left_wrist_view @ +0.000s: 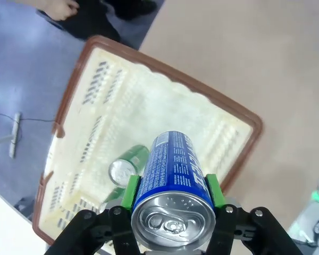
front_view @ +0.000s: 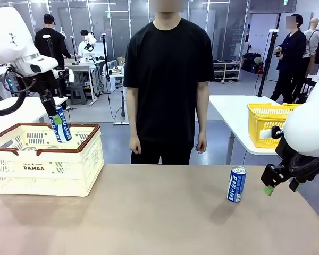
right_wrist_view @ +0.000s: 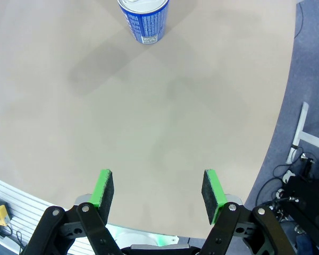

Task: Place the drinks into the Shopping basket.
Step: Pick up one drink and place it into the Shopping basket.

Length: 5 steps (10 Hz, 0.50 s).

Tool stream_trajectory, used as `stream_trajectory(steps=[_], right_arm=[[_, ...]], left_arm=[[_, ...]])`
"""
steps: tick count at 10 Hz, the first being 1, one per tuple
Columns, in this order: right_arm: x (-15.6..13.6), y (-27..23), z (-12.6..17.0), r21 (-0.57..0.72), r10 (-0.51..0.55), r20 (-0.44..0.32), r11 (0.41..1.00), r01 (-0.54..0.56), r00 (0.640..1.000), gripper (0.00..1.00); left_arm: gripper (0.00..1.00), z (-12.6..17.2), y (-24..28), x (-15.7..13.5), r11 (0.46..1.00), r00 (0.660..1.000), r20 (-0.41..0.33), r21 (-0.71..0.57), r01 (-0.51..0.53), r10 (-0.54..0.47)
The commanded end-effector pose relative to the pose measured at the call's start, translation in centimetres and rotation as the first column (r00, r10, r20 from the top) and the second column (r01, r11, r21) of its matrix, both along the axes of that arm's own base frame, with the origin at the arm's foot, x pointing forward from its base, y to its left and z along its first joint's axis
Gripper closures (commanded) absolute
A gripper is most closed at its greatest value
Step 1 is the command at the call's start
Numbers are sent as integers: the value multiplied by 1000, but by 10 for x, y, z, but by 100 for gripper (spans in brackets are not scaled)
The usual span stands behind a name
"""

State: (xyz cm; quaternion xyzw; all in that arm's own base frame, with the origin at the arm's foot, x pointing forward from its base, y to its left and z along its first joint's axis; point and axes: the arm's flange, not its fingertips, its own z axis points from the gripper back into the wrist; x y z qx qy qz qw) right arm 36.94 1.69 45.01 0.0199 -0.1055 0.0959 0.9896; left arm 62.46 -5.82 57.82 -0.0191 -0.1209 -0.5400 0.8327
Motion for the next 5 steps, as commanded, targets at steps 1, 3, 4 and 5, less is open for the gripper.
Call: stream_trajectory(steps=[1, 3, 4, 5], right_arm=[[-1, -1, 0, 2, 0, 1, 1000, 0, 1000, 16], [-1, -1, 0, 2, 0, 1, 1000, 0, 1000, 16], [-1, -1, 0, 2, 0, 1, 1000, 0, 1000, 16], [-1, -1, 0, 2, 0, 1, 1000, 0, 1000, 16]], left_arm=[[42, -5, -7, 31, 1000, 996, 86, 27, 11, -13], [42, -26, -10, 54, 995, 985, 146, 61, 85, -93], [42, -37, -9, 64, 990, 979, 151, 73, 123, -133], [42, -47, -7, 71, 985, 974, 148, 67, 160, -169]])
